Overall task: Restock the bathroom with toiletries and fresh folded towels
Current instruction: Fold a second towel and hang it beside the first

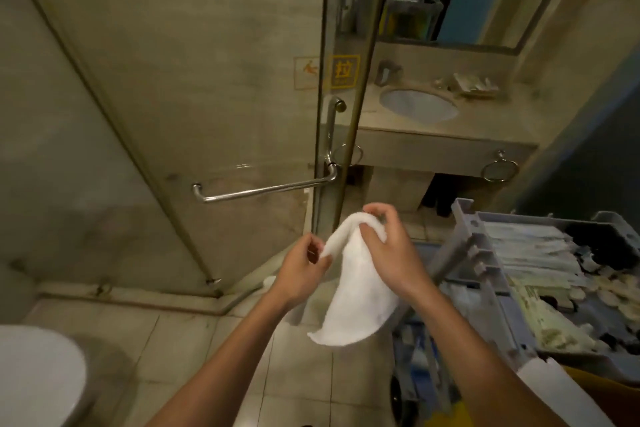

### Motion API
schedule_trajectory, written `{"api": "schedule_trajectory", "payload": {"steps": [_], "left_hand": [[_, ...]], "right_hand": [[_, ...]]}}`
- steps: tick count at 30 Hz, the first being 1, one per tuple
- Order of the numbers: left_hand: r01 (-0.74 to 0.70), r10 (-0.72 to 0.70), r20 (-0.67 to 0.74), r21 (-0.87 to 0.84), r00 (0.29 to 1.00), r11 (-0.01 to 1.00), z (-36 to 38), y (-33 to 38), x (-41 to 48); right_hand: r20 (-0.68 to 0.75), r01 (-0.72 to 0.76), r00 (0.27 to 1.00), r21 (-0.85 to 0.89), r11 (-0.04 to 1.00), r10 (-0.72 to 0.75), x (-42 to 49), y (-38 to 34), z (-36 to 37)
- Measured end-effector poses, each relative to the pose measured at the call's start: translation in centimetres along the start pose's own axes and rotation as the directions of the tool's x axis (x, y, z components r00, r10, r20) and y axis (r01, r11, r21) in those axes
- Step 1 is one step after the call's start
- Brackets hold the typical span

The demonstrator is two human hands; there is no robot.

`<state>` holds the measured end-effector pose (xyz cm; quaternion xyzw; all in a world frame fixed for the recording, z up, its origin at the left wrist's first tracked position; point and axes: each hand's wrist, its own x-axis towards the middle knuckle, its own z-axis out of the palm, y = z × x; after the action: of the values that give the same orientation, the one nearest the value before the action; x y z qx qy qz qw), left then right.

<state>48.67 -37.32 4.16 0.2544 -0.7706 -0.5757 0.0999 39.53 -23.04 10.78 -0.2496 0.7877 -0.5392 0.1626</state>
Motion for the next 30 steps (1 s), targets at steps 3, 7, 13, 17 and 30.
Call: {"api": "schedule_trajectory", "payload": {"steps": [3,7,13,17,30], "left_hand": [[0.048,-0.054,-0.06,-0.099,0.997,0.994,-2.8,-1.7,-0.8],[0.103,-0.149,-0.166,-0.256,0.975,0.961,-6.4,-3.6,-2.1],[0.086,-0.184,-0.276,-0.332,0.943,0.939,-11.6,-4.9,-4.6],[0.045,-0.19,-0.437,-0.32,0.879,0.946,-13.2,-5.9,-5.1],[0.337,-0.06,-0.821,0.164,0.567,0.927,-16.1,-7.8,-1.5]], "right_hand": [[0.084,0.017,0.996,0.017,1.0,-0.019,1.3,-1.0,4.3],[0.164,0.02,0.986,0.084,0.996,-0.033,2.7,-1.7,9.4],[0.31,-0.118,0.95,0.217,0.969,0.046,5.9,-1.5,16.5],[0.395,-0.174,0.917,0.268,0.948,0.056,8.4,-1.7,20.0],[0.719,-0.499,0.659,0.201,0.843,0.219,15.4,-2.6,29.0]]}}
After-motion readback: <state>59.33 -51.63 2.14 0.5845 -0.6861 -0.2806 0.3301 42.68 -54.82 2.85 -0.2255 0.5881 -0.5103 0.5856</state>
